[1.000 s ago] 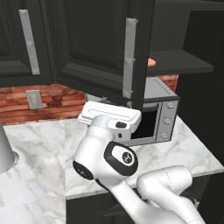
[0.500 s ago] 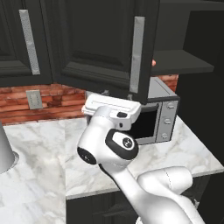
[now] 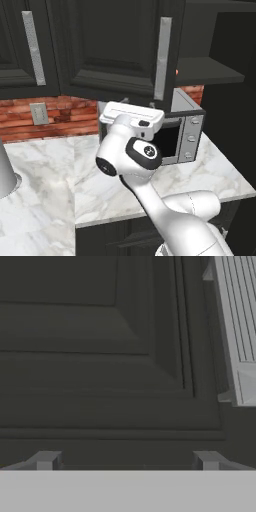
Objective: Pick up the bar soap and sponge from the sink, and place them back in the cabinet, and close the cabinet doors.
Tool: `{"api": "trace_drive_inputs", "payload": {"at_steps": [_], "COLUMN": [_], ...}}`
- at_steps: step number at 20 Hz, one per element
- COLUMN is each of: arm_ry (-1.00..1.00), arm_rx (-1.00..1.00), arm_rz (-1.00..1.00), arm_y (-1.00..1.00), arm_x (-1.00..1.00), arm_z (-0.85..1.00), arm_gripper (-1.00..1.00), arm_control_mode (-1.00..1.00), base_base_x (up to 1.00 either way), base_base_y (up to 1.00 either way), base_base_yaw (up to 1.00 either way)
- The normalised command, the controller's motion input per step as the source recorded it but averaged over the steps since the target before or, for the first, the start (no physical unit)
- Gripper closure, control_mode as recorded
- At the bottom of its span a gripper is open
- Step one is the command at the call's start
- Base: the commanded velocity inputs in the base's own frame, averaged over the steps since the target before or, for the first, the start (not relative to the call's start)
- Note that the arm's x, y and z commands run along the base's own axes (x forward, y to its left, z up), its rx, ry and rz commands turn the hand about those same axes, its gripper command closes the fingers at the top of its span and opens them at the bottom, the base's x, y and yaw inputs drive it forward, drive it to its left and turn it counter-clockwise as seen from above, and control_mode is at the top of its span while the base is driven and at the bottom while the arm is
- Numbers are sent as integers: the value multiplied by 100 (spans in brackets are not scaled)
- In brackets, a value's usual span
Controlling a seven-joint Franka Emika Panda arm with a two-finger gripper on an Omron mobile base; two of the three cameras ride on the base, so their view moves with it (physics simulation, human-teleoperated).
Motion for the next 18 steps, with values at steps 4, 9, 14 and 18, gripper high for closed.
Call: {"api": "trace_drive_inputs", "payload": {"at_steps": [4, 9, 14, 18], "arm_ry": [0, 0, 2, 2], "arm_rx": [1, 4, 4, 3], "arm_rz": [0, 0, 0, 0], "arm_y": [-31, -30, -31, -30], "arm_x": [23, 25, 21, 17], "arm_z": [0, 4, 8, 5], "arm_gripper": [-100, -100, -100, -100], "arm_control_mode": [-100, -100, -100, -100], "base_base_x": [0, 0, 0, 0], "base_base_y": [0, 0, 0, 0], "base_base_yaw": [0, 0, 0, 0]}}
